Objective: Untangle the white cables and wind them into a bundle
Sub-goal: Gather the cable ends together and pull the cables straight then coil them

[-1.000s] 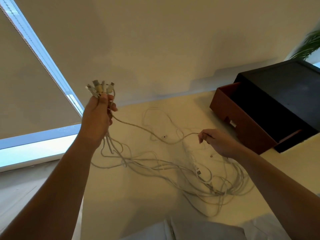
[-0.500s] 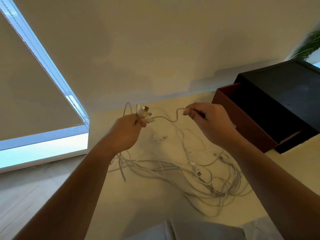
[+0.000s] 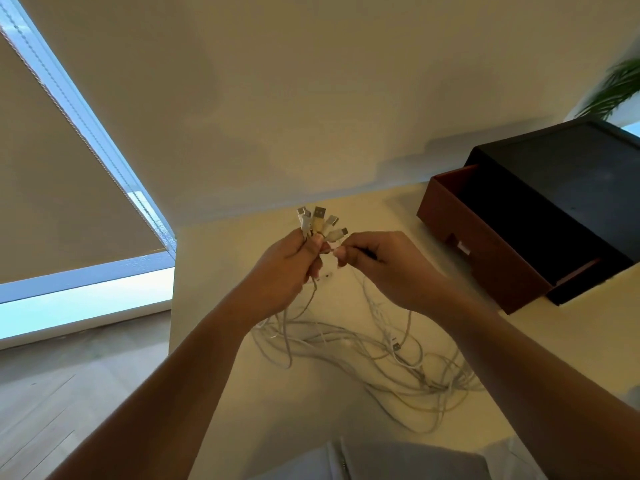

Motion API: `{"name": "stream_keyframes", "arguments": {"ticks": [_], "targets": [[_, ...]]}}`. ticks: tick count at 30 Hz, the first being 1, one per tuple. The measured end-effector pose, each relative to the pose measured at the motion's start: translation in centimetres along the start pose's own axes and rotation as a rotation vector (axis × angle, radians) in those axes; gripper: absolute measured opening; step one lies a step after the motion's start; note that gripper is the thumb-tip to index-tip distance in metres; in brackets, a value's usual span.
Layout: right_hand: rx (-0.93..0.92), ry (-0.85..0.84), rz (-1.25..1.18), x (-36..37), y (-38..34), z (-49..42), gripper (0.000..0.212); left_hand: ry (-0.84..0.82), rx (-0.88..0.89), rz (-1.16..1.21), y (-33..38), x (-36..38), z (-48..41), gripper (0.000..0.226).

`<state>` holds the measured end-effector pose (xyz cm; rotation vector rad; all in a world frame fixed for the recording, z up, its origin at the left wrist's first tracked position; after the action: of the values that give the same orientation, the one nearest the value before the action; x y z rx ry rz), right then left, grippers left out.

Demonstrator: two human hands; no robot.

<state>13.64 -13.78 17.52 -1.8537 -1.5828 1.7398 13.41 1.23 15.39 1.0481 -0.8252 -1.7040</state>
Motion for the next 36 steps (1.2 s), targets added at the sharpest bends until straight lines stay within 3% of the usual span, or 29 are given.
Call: {"name": "stream_keyframes", "arguments": {"ticks": [8, 12, 19, 24, 28, 30, 33, 36], "targets": [[0.238, -0.137, 0.167, -1.1, 4.0, 4.0, 0.026, 0.226, 0.049, 0.141, 0.3, -4.7, -0.5, 0.024], [0.295, -0.237, 0.279, -0.6, 7.1, 6.2, 0.025, 0.257, 0.072, 0.202, 0.0, -5.8, -0.5, 0.024], [0.182, -0.492, 0.71, 0.7, 10.5, 9.0, 0.021, 0.305, 0.089, 0.208, -0.3, -7.0, -1.0, 0.024], [0.278, -0.566, 0.729, 1.0, 11.8, 11.6, 0.025, 0.308, 0.044, 0.245, -1.0, -7.7, -1.2, 0.024], [0.385, -0.631, 0.723, 1.4, 13.3, 13.7, 0.023, 0.259, 0.01, 0.125, -1.7, -7.5, -1.4, 0.024], [0.487, -0.619, 0.585, 1.3, 13.9, 14.6, 0.044, 0.232, -0.035, 0.021, -2.2, -7.1, -1.6, 0.025], [0.594, -0.398, 0.388, 0.1, 14.1, 15.0, 0.071, 0.188, -0.085, -0.12, -2.7, -6.2, -2.0, 0.026], [0.602, -0.534, 0.573, -0.4, 14.8, 14.8, 0.051, 0.204, -0.081, -0.242, -2.8, -5.6, -2.1, 0.026]]}}
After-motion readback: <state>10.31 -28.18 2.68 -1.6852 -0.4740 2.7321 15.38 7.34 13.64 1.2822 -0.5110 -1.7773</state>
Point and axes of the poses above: each hand's wrist, its own z-axis away from the middle knuckle, its own x-axis out of the palm, y = z × x, the point moved 5 cm from there along -z, towards the middle knuckle, and after that the axes turned 15 degrees about -x, right-handed, at the moved point
